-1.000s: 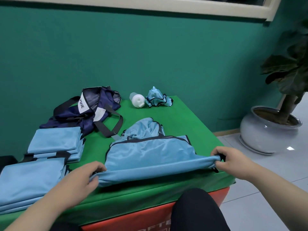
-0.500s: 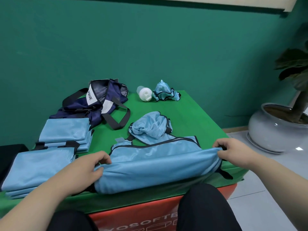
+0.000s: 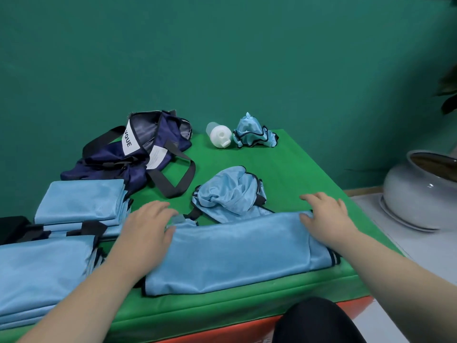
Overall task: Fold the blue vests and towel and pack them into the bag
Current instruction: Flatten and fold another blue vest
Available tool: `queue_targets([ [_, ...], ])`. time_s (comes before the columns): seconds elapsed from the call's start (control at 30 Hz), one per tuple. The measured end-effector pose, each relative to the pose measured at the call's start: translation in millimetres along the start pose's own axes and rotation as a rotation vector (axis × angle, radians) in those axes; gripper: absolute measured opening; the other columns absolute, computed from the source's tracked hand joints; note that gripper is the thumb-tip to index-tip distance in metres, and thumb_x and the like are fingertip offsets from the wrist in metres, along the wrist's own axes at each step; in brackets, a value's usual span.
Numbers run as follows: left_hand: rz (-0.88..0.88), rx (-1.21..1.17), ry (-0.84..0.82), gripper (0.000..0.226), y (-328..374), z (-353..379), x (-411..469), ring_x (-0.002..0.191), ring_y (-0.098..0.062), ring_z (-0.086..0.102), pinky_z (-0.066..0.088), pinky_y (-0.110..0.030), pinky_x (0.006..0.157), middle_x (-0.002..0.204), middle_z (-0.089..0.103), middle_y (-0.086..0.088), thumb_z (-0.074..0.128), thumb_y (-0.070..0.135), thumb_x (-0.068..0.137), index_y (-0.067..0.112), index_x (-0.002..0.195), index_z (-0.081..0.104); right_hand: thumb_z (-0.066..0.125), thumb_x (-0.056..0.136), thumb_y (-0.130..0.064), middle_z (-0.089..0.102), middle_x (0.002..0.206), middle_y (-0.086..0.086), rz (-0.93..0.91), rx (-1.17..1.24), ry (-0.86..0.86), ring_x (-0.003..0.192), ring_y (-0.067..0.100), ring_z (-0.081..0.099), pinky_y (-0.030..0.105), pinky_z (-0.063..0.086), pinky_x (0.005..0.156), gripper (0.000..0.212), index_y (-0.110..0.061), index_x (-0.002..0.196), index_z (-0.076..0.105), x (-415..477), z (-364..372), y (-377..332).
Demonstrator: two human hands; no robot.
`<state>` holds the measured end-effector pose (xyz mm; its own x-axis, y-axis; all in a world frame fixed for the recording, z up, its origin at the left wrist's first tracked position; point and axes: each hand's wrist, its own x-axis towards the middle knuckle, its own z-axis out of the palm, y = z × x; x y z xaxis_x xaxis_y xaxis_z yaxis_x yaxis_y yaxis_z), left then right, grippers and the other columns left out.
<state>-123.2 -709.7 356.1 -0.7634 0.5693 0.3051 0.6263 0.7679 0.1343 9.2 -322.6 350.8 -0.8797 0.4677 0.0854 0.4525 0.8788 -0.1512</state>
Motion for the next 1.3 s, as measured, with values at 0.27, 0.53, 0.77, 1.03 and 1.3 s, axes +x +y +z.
queue_targets([
  [0.27,0.169,0.128,-0.266,0.045,13.0,50.1,-43.0,0.127,-0.02,0.058,0.024,-0.038,0.106,0.132,0.064,0.004,0.038,0.056,0.089,0.033,0.115,0.066,0.002,0.083,-0.057,0.037,0.156,-0.005,-0.254,-0.134,-0.089,0.15,0.021,0.022,0.052,0.006,0.123,0.081,-0.025,0.145,0.045,-47.3,40.4,-22.3],
  [0.53,0.069,-0.055,-0.333,0.102,-6.0,56.2,-42.5,0.146,0.004,-0.009,-0.012,-0.024,0.118,0.163,0.006,0.019,-0.012,0.088,0.073,0.04,0.153,0.028,-0.023,0.08,-0.076,0.013,0.165,-0.015,-0.304,-0.123,-0.138,0.152,0.003,-0.002,0.045,-0.008,0.124,0.099,-0.034,0.157,0.025,-40.1,37.4,21.3],
  [0.77,0.045,-0.023,-0.378,0.106,-5.0,51.8,-44.3,0.145,0.004,-0.023,-0.016,-0.025,0.119,0.16,-0.01,0.024,-0.025,0.085,0.066,0.044,0.155,0.015,-0.019,0.083,-0.077,-0.002,0.165,-0.015,-0.365,-0.15,-0.187,0.151,0.002,-0.013,0.047,-0.011,0.123,0.093,-0.034,0.16,0.01,-34.9,37.6,28.3],
  [1.03,0.032,-0.029,-0.427,0.112,-3.9,48.2,-46.9,0.145,-0.001,-0.027,-0.017,-0.027,0.118,0.159,-0.018,0.021,-0.027,0.089,0.059,0.044,0.156,0.008,-0.012,0.083,-0.08,-0.005,0.166,-0.014,-0.394,-0.186,-0.229,0.15,0.003,-0.015,0.045,-0.015,0.122,0.091,-0.035,0.16,0.005,-30.7,31.0,33.4],
  [1.3,-0.049,-0.149,-0.392,0.086,7.1,33.9,-40.7,0.143,0.002,-0.022,-0.011,-0.031,0.12,0.164,-0.009,0.017,0.032,0.075,0.079,0.042,0.156,0.01,0.003,0.087,-0.077,0.006,0.166,-0.014,-0.408,-0.187,-0.175,0.152,0.008,-0.012,0.045,-0.012,0.123,0.084,-0.035,0.159,0.011,-38.9,12.0,-4.3],
])
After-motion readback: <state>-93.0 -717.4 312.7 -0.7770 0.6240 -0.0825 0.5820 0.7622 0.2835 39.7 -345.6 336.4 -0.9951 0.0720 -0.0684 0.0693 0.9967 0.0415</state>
